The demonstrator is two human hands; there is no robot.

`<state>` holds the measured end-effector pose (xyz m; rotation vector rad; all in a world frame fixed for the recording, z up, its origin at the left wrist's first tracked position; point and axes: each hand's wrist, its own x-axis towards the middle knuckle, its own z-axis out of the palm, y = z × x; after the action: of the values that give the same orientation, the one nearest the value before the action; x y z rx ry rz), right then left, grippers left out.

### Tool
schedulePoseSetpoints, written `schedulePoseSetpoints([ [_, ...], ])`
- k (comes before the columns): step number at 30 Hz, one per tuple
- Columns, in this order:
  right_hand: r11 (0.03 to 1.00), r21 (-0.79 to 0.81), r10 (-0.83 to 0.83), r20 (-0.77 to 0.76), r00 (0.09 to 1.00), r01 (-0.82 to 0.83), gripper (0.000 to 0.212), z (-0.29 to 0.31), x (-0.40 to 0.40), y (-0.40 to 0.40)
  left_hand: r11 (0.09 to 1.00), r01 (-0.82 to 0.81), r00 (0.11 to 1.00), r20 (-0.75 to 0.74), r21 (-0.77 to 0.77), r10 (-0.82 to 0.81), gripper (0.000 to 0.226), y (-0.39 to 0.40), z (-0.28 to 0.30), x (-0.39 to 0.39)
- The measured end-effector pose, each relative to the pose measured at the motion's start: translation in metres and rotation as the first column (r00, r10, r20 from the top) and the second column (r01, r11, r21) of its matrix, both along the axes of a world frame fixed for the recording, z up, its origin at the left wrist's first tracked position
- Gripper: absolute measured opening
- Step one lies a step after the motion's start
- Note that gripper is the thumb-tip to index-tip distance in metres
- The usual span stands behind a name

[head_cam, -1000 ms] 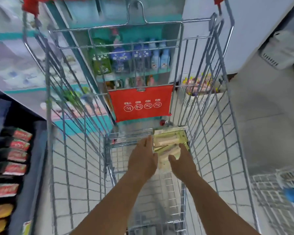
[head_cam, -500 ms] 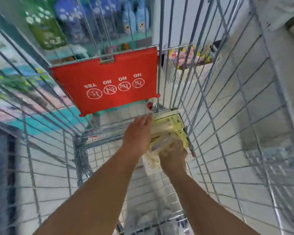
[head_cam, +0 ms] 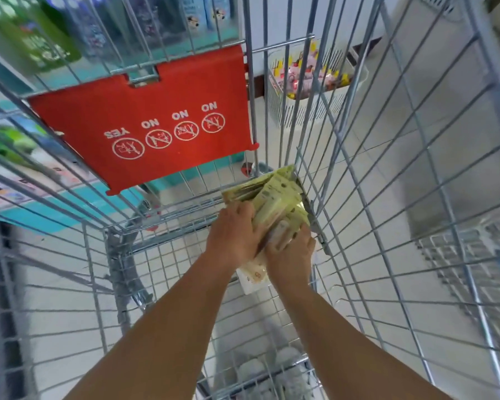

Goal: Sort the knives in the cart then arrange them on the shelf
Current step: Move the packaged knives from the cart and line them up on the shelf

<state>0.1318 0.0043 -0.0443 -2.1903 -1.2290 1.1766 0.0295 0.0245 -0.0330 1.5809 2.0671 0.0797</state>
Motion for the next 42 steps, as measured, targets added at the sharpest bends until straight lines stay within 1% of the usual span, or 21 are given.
schedulePoseSetpoints([
  [2, 0.997, 0.035, 0.073, 0.018, 0.997, -0.073, 0.059, 0.000, 0.001, -0.003, 0.996, -0.092, 0.996, 0.004, -0.001, 0.092, 0.033, -0.010, 0.002, 0.004],
  [4, 0.990, 0.034, 0.134, 0.015, 0.991, -0.134, 0.059, -0.001, 0.002, -0.006, 0.971, -0.240, 0.969, 0.058, -0.007, 0.240, 0.045, -0.024, 0.000, 0.004],
  [6, 0.986, 0.004, 0.168, -0.004, 0.986, -0.168, 0.066, -0.001, 0.002, -0.010, 0.915, -0.400, 0.906, 0.133, -0.048, 0.403, 0.060, -0.039, -0.003, 0.002],
  [7, 0.985, -0.019, 0.172, -0.008, 0.985, -0.172, 0.067, -0.002, 0.001, -0.013, 0.886, -0.456, 0.870, 0.166, -0.090, 0.465, 0.063, -0.046, -0.005, 0.000],
  [9, 0.983, -0.095, 0.160, -0.002, 0.987, -0.159, 0.063, -0.002, -0.002, -0.019, 0.856, -0.483, 0.837, 0.189, -0.184, 0.513, 0.059, -0.057, -0.007, -0.004],
  [10, 0.980, -0.131, 0.152, 0.004, 0.988, -0.150, 0.060, -0.002, -0.004, -0.021, 0.842, -0.491, 0.812, 0.233, -0.225, 0.535, 0.053, -0.062, -0.006, -0.006],
  [11, 0.979, -0.154, 0.136, 0.003, 0.991, -0.134, 0.057, -0.004, -0.006, -0.024, 0.814, -0.520, 0.750, 0.317, -0.258, 0.580, 0.049, -0.066, -0.005, -0.009],
  [12, 0.979, -0.167, 0.119, -0.007, 0.993, -0.118, 0.054, -0.005, -0.008, -0.025, 0.772, -0.563, 0.655, 0.411, -0.294, 0.634, 0.048, -0.070, -0.005, -0.011],
  [13, 0.981, -0.162, 0.105, -0.013, 0.994, -0.106, 0.050, -0.008, -0.009, -0.027, 0.722, -0.604, 0.556, 0.470, -0.337, 0.685, 0.048, -0.074, -0.004, -0.014],
  [14, 0.982, -0.160, 0.104, -0.009, 0.995, -0.104, 0.046, -0.008, -0.011, -0.028, 0.682, -0.630, 0.485, 0.497, -0.373, 0.720, 0.047, -0.077, -0.003, -0.016],
  [17, 0.984, -0.136, 0.121, 0.040, 0.992, -0.114, 0.038, -0.011, -0.013, -0.029, 0.635, -0.659, 0.406, 0.520, -0.403, 0.751, 0.043, -0.086, -0.009, -0.024],
  [19, 0.990, -0.113, 0.096, 0.071, 0.993, -0.088, 0.036, -0.013, -0.013, -0.028, 0.593, -0.693, 0.359, 0.516, -0.411, 0.778, 0.046, -0.092, -0.011, -0.029],
  [21, 0.994, -0.095, 0.064, 0.075, 0.995, -0.056, 0.036, -0.015, -0.014, -0.026, 0.568, -0.698, 0.318, 0.522, -0.436, 0.791, 0.040, -0.098, -0.014, -0.034],
  [23, 0.995, -0.082, 0.057, 0.062, 0.996, -0.052, 0.038, -0.011, -0.017, -0.023, 0.570, -0.691, 0.316, 0.523, -0.445, 0.792, 0.023, -0.102, -0.015, -0.036],
  [25, 0.995, -0.066, 0.080, 0.058, 0.995, -0.076, 0.038, -0.008, -0.019, -0.019, 0.583, -0.684, 0.322, 0.536, -0.439, 0.780, 0.029, -0.104, -0.016, -0.034],
  [27, 0.991, -0.076, 0.117, 0.073, 0.990, -0.112, 0.036, -0.005, -0.021, -0.015, 0.587, -0.680, 0.332, 0.529, -0.440, 0.781, 0.025, -0.104, -0.019, -0.030],
  [30, 0.979, -0.118, 0.181, 0.107, 0.978, -0.168, 0.037, -0.003, -0.027, -0.010, 0.558, -0.705, 0.309, 0.519, -0.437, 0.797, 0.045, -0.103, -0.023, -0.023],
  [34, 0.962, -0.166, 0.244, 0.170, 0.955, -0.216, 0.039, 0.000, -0.033, -0.005, 0.544, -0.723, 0.315, 0.498, -0.425, 0.808, 0.047, -0.105, -0.024, -0.019],
  [36, 0.966, -0.150, 0.234, 0.178, 0.956, -0.209, 0.051, 0.000, -0.033, -0.004, 0.530, -0.729, 0.299, 0.495, -0.434, 0.816, 0.049, -0.106, -0.025, -0.018],
  [39, 0.976, -0.110, 0.206, 0.167, 0.964, -0.189, 0.067, 0.002, -0.031, -0.005, 0.521, -0.741, 0.302, 0.484, -0.423, 0.821, 0.050, -0.109, -0.024, -0.017],
  [42, 0.985, -0.133, 0.120, 0.062, 0.991, -0.111, 0.080, 0.000, -0.030, -0.006, 0.496, -0.754, 0.258, 0.500, -0.431, 0.827, 0.050, -0.111, -0.024, -0.013],
])
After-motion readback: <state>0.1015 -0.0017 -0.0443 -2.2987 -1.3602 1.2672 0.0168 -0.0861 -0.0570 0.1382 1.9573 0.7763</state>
